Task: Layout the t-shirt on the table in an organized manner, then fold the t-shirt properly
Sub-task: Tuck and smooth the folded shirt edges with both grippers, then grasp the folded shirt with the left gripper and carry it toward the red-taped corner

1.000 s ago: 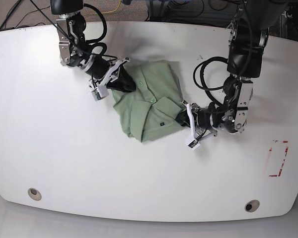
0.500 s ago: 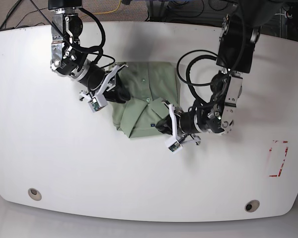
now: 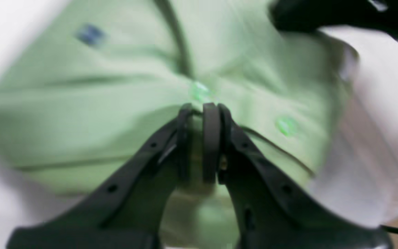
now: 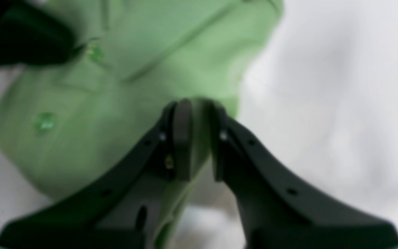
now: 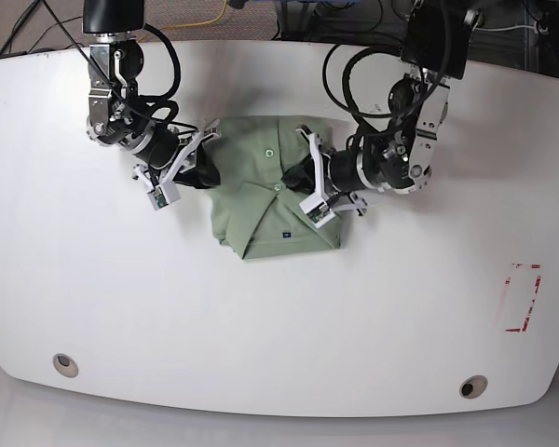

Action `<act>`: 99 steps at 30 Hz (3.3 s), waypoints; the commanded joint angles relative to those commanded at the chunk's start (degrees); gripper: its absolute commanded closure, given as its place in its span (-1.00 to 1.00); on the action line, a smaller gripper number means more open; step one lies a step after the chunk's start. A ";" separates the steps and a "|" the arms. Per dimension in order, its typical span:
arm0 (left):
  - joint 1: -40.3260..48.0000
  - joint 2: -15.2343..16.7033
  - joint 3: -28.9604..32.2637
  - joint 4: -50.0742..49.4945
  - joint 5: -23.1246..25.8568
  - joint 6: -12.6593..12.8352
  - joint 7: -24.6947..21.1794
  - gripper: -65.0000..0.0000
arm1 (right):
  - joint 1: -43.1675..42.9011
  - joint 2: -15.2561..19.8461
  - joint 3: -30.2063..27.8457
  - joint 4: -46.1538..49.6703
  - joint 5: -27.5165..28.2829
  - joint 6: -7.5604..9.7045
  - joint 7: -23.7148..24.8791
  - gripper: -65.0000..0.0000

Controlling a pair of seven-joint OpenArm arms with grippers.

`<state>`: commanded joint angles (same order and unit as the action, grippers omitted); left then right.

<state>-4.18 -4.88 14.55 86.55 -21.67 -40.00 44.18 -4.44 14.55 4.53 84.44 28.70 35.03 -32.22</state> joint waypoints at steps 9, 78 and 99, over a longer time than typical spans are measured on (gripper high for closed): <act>0.44 -4.04 -0.18 2.64 -0.44 0.00 0.00 0.88 | 0.35 -3.43 -3.60 -0.26 0.00 -0.53 -0.18 0.71; 3.60 -34.73 -10.11 -31.47 -0.35 0.00 -17.23 0.87 | 0.26 -1.93 20.04 18.02 0.44 3.34 -17.58 0.69; 5.54 -40.44 -20.31 -28.92 -0.44 0.00 -10.55 0.87 | 0.09 -1.85 20.13 20.57 0.09 3.16 -17.67 0.69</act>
<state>1.36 -45.32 -5.76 57.63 -22.11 -40.00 33.63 -4.35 12.70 24.66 105.01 28.79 38.20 -49.89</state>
